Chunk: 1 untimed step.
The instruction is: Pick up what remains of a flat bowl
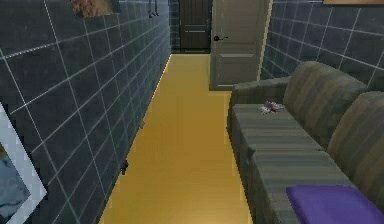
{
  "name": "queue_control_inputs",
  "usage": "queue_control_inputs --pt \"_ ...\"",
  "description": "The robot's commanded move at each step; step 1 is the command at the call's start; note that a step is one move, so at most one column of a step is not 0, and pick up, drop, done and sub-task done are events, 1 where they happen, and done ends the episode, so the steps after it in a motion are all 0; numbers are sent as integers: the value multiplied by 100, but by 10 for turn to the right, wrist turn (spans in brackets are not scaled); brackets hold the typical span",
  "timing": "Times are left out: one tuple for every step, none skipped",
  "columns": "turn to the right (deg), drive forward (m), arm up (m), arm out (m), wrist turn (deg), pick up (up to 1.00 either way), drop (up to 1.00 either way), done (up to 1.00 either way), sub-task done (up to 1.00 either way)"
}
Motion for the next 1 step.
queue_control_inputs --pt "0 0 50 0 0 0 0 0 0"
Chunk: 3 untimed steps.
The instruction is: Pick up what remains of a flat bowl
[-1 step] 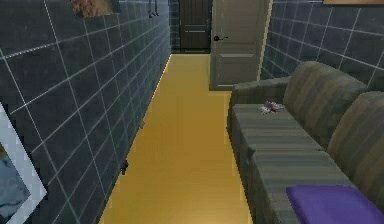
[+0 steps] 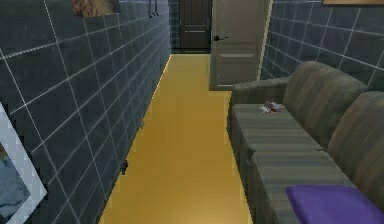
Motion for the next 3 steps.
queue_control_inputs --pt "0 0 38 0 0 0 0 0 0" --pt "0 0 0 28 0 0 0 0 0" --pt "0 0 0 0 450 0 0 0 0"
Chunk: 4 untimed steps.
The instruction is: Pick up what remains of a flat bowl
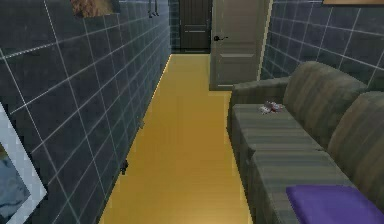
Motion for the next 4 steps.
queue_control_inputs --pt "0 0 0 0 450 0 0 0 0" --pt "0 0 0 0 450 0 0 0 0" --pt "0 0 0 0 390 0 0 0 0" --pt "0 0 -12 0 0 0 0 0 0"
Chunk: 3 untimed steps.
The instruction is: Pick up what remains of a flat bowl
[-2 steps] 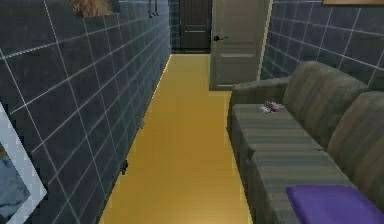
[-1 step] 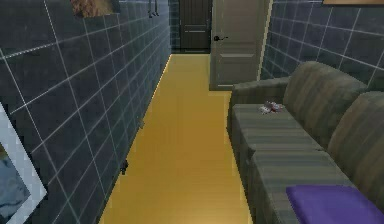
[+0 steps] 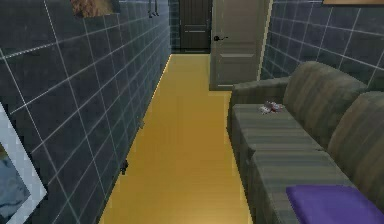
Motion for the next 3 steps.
queue_control_inputs --pt "0 0 0 0 0 100 0 0 0" --pt "0 0 10 0 0 0 0 0 0" --pt "0 0 0 0 0 0 0 100 0"
